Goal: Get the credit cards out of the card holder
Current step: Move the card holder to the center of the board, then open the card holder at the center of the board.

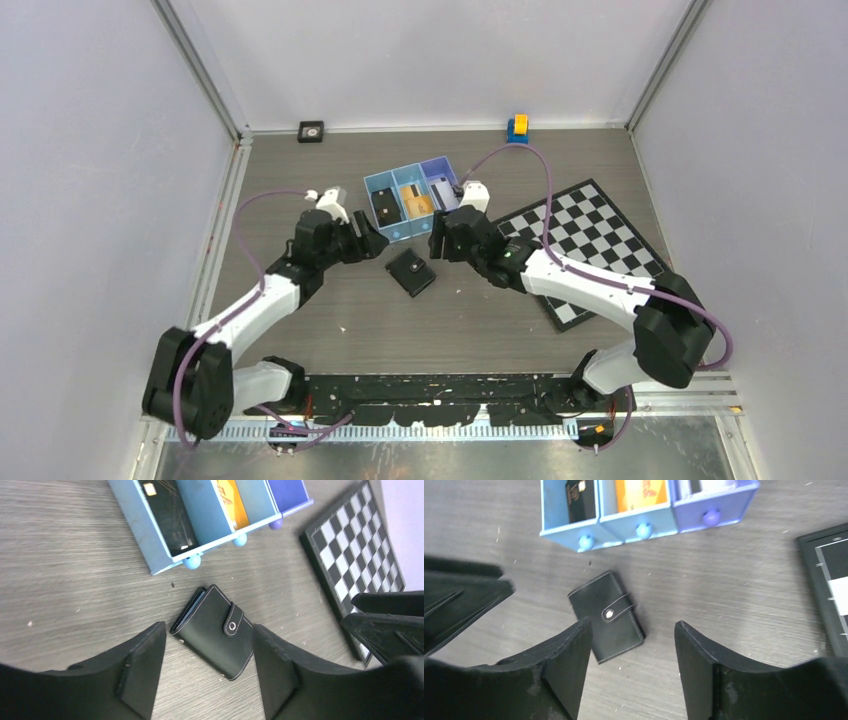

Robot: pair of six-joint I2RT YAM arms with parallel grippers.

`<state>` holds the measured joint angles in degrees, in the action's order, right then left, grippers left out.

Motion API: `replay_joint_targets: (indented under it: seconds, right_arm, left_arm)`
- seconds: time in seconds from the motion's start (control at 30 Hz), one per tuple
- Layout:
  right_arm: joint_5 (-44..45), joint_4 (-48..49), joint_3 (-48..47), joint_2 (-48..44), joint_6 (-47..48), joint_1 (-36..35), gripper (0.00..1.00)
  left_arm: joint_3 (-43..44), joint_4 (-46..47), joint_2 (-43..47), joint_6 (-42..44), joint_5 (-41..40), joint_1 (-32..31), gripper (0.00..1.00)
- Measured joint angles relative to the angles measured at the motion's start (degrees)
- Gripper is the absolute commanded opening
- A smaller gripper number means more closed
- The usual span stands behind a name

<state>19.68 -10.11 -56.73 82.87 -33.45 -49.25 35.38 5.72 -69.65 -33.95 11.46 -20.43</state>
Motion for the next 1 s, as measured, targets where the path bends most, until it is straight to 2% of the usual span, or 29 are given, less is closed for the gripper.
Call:
replay_joint_targets:
  seconds: [0.03, 0.07, 0.13, 0.17, 0.2, 0.33, 0.43, 0.5, 0.67, 0.77, 0.87, 1.0]
  right_arm:
    - [1.9, 0.3, 0.0, -0.3, 0.2, 0.0, 0.76]
    - [3.3, 0.7, 0.1, -0.4, 0.3, 0.0, 0.83]
    - [6.0, 3.7, 0.9, -0.4, 0.3, 0.0, 0.99]
    - [7.0, 5.5, 1.7, -0.4, 0.2, 0.0, 1.0]
    - [7.7, 7.0, 2.4, -0.3, -0.1, 0.1, 0.99]
    - [5.3, 10.4, 3.7, 2.4, 0.7, 0.3, 0.82]
    - [2.0, 11.4, 3.7, 6.3, 2.1, 0.2, 0.73]
    - [0.3, 11.4, 3.7, 8.5, 2.8, 0.2, 0.72]
    - [-3.1, 11.5, 3.5, 12.1, 3.4, 0.2, 0.7]
    - [-5.1, 11.5, 2.7, 14.0, 3.4, 0.6, 0.71]
    - [-7.9, 11.8, 1.9, 15.8, 3.5, 1.2, 0.72]
    - [-10.9, 11.9, 0.8, 18.0, 3.5, 2.0, 0.67]
  left_arm:
    - [-0.9, -0.3, 2.1, 0.1, -1.4, 0.0, 0.94]
    - [-2.0, -0.5, 4.2, -0.1, -2.8, 0.0, 0.99]
    - [-4.3, -0.4, 8.0, -1.3, -5.5, 0.0, 1.0]
    - [-5.8, -0.3, 10.0, -2.4, -7.1, 0.0, 1.0]
    - [-7.6, 0.1, 11.6, -4.1, -8.4, 0.0, 1.0]
    - [-14.9, 4.1, 12.4, -10.6, -9.7, 0.0, 0.91]
    - [-15.0, 3.5, 7.6, -13.1, -7.9, -0.1, 0.76]
    - [-12.8, 3.6, 3.5, -14.1, -6.1, -0.1, 0.69]
    - [-9.7, 7.6, -5.2, -15.8, -0.9, -0.1, 0.64]
    - [-9.2, 8.5, -9.1, -16.4, 1.3, -0.2, 0.58]
    - [-7.5, 9.2, -12.6, -16.4, 3.5, -0.2, 0.58]
    - [-5.2, 9.9, -15.7, -16.0, 5.3, -0.2, 0.55]
